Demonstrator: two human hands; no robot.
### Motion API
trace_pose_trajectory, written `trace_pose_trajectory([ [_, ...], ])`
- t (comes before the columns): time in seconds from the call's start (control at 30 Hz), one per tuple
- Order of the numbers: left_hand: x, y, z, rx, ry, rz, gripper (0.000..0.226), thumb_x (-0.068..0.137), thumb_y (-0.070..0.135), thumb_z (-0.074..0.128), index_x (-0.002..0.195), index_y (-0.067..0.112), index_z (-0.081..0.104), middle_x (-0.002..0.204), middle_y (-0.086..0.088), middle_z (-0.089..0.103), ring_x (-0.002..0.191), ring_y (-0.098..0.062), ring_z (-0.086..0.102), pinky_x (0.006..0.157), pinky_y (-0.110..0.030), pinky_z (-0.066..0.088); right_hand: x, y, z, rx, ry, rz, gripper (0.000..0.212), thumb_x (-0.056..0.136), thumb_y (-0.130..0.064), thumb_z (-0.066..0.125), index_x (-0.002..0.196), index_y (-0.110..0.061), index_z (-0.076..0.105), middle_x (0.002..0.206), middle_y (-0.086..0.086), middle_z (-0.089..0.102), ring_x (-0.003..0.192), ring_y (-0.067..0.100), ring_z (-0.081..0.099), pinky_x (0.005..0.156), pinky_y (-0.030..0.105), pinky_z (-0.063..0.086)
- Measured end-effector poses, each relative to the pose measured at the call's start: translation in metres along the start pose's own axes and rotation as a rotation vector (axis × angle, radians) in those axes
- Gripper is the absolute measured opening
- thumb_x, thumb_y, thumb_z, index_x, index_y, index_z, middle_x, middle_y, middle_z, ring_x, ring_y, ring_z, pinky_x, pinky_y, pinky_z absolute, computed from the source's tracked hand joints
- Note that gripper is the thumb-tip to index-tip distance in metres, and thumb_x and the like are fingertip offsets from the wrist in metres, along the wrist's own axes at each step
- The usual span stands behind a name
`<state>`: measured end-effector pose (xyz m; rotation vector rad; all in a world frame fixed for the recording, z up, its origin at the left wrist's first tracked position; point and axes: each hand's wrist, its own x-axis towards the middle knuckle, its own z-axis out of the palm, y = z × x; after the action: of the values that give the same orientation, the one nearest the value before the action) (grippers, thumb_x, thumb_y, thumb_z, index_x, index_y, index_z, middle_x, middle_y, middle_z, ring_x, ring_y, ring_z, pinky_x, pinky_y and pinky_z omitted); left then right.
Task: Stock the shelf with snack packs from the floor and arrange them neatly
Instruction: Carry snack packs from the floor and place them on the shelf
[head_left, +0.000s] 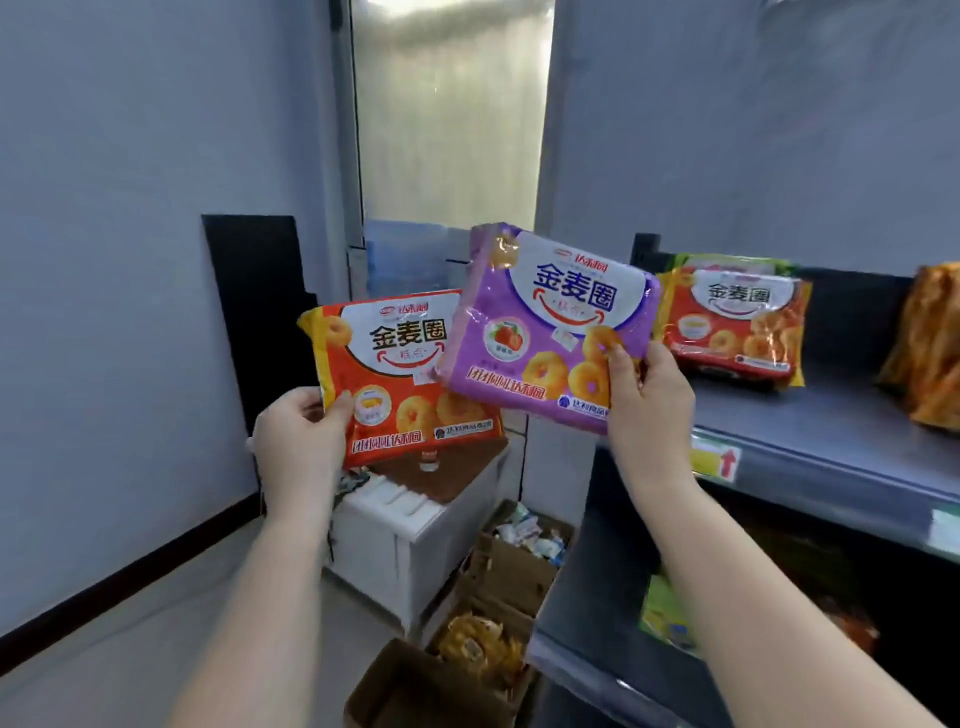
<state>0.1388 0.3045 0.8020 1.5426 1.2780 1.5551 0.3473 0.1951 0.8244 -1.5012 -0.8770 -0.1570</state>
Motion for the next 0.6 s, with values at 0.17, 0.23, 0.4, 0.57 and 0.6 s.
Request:
trace_pose_trajectory([
  [0.17, 0.009, 0.018, 0.065, -0.02, -0.127, 0.077, 0.025, 0.086, 0.021, 0.061, 0.1, 0.001, 0.067, 0.097, -0.018, 0.071, 0.086, -0.032, 0.066, 0.078, -0.042, 0.055, 0.054, 0.026, -0.048, -0.085, 0.189, -0.005, 0.023, 0.097, -0.029, 0.044, 0.105, -0.012, 0.058, 0.093, -0.001, 0.06, 0.079, 0.014, 0.057, 0.057, 0.019, 0.04],
  [0.23, 0.015, 0.023, 0.085, -0.017, -0.158, 0.106, 0.025, 0.086, 0.022, 0.062, 0.1, 0.002, 0.068, 0.097, -0.018, 0.071, 0.081, -0.028, 0.064, 0.074, -0.037, 0.053, 0.072, 0.037, -0.066, -0.135, 0.269, 0.027, 0.024, 0.097, -0.027, 0.044, 0.102, -0.008, 0.059, 0.092, 0.002, 0.06, 0.081, 0.019, 0.055, 0.058, 0.027, 0.037],
  [0.4, 0.028, 0.035, 0.121, -0.132, -0.331, 0.063, 0.025, 0.085, 0.016, 0.063, 0.102, -0.001, 0.067, 0.098, -0.018, 0.07, 0.083, -0.027, 0.064, 0.073, -0.034, 0.05, 0.108, 0.064, -0.093, -0.319, 0.373, 0.195, 0.03, 0.096, -0.027, 0.044, 0.099, -0.001, 0.057, 0.1, 0.019, 0.063, 0.092, 0.036, 0.056, 0.071, 0.03, 0.034],
  [0.57, 0.034, 0.048, 0.143, -0.184, -0.472, 0.077, 0.024, 0.086, 0.022, 0.062, 0.103, 0.005, 0.066, 0.097, -0.012, 0.069, 0.083, -0.026, 0.064, 0.072, -0.031, 0.053, 0.122, 0.08, -0.097, -0.557, 0.289, 0.41, 0.032, 0.096, -0.031, 0.043, 0.106, -0.004, 0.056, 0.114, 0.022, 0.062, 0.103, 0.039, 0.056, 0.073, 0.033, 0.035],
  [0.6, 0.033, 0.05, 0.149, -0.203, -0.496, 0.077, 0.022, 0.086, 0.022, 0.062, 0.101, 0.006, 0.066, 0.098, -0.013, 0.07, 0.082, -0.026, 0.064, 0.075, -0.034, 0.054, 0.123, 0.079, -0.097, -0.585, 0.266, 0.442, 0.034, 0.096, -0.032, 0.043, 0.11, -0.004, 0.055, 0.115, 0.021, 0.061, 0.104, 0.039, 0.056, 0.074, 0.033, 0.037],
])
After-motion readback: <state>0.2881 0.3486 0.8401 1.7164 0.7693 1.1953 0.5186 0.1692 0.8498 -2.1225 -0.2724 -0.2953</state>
